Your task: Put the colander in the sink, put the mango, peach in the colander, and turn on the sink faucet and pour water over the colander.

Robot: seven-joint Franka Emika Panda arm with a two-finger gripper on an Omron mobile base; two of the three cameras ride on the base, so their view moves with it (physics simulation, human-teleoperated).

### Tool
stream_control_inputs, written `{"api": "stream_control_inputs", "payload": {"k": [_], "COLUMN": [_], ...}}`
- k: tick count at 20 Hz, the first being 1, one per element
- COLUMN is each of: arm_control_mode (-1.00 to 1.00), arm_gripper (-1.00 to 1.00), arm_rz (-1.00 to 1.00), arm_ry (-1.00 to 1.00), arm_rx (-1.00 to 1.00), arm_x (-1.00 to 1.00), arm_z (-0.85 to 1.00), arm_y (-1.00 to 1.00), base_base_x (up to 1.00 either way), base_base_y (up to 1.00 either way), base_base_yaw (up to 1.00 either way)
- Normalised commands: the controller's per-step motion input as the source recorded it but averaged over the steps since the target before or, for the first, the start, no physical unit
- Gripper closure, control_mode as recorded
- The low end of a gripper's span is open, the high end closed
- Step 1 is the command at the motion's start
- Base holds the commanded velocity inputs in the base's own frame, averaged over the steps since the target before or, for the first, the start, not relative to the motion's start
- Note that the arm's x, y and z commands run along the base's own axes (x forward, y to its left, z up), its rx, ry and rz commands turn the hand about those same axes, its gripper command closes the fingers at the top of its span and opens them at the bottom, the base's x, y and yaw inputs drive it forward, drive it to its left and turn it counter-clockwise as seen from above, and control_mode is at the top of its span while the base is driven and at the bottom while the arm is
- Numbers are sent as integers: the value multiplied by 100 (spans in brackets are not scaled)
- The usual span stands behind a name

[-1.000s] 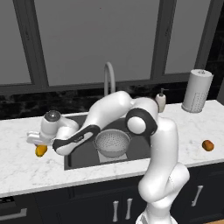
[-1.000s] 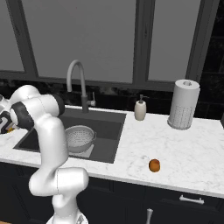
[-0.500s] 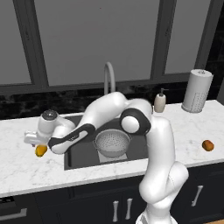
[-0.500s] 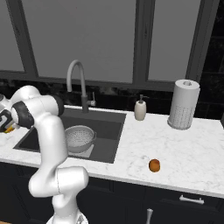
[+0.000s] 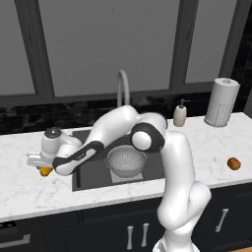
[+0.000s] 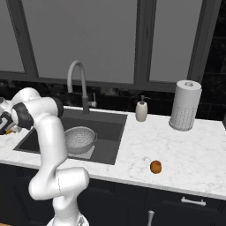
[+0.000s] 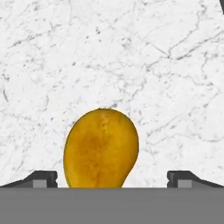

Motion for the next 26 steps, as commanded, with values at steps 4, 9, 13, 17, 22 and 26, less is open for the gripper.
{"api": "stream_control_inputs", "payload": {"k": [4,9,13,17,22,26], "arm_control_mode": [-100,-100,-100,-100,-100,-100], "arm_gripper": [-100,-100,-100,-100,100,100], "arm_rz": [2,4,4,3,3,2], "arm_ry": [0,0,0,0,1,9], "arm_rx": [0,0,0,0,-2,-4], "arm_x": [10,9,12,15,11,0], "arm_z": [-13,-12,-15,-17,-18,-34], "arm_y": [5,9,6,6,5,-7], "base_base_x": [0,0,0,0,0,0], "base_base_y": [0,0,0,0,0,0], "base_base_yaw": [0,0,0,0,0,0]}}
